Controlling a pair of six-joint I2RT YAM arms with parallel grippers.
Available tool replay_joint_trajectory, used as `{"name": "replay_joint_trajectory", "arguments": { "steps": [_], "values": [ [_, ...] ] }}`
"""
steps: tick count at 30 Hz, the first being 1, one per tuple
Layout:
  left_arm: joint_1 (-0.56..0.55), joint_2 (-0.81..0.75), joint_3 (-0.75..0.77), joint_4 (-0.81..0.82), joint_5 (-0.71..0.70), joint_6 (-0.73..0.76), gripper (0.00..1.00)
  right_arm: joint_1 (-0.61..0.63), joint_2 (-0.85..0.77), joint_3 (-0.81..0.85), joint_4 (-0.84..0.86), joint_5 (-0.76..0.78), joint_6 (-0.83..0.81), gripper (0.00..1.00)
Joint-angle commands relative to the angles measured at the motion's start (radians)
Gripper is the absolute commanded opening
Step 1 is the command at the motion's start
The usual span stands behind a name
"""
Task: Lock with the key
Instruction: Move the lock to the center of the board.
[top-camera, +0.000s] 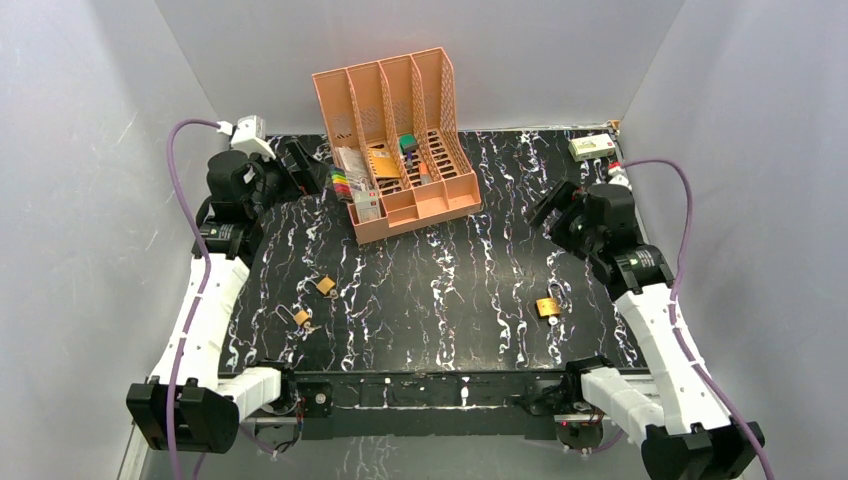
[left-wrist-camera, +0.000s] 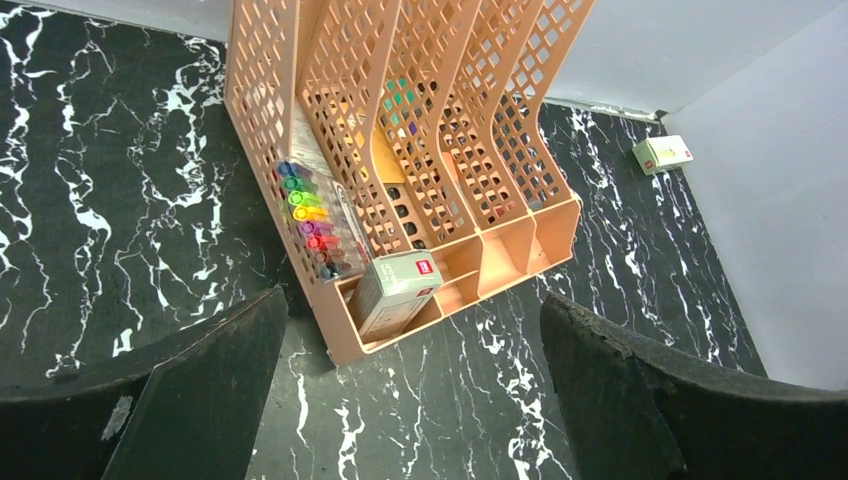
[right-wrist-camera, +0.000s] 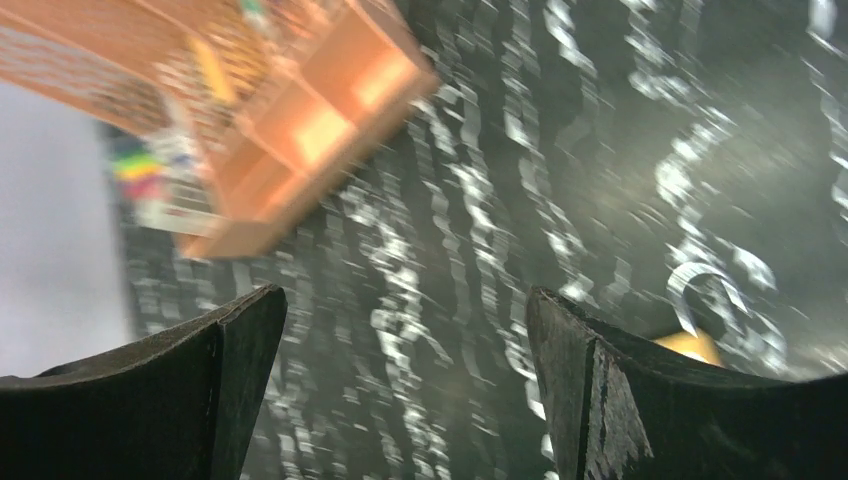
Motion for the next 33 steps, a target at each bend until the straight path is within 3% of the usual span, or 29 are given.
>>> {"name": "replay_joint_trajectory", "arguments": {
  "steps": [1,4,8,12,21,33],
  "values": [
    [0.007,0.004,0.004,-0.015,0.049,-0.021,0.98,0.003,-0.005,-0.051,-0.075,0.139,-0.156,0.99],
    [0.007,0.004,-0.028,0.023,0.109,-0.058,0.98,0.002,0.041,-0.075,-0.146,0.146,-0.163,0.98],
    [0.008,-0.018,-0.105,0.089,0.181,-0.118,0.98,-0.024,0.067,-0.196,-0.09,0.117,-0.169,0.99],
    [-0.004,-0.046,-0.123,0.087,0.161,-0.097,0.98,-0.057,0.108,-0.299,-0.048,0.041,-0.159,0.99],
    [-0.055,-0.051,-0.101,0.076,0.16,-0.061,0.98,-0.108,0.13,-0.498,0.041,0.045,0.009,0.99],
    [-0.068,-0.059,-0.098,0.06,0.167,-0.04,0.98,-0.148,0.202,-0.52,0.045,0.11,0.217,0.96]
  ]
}}
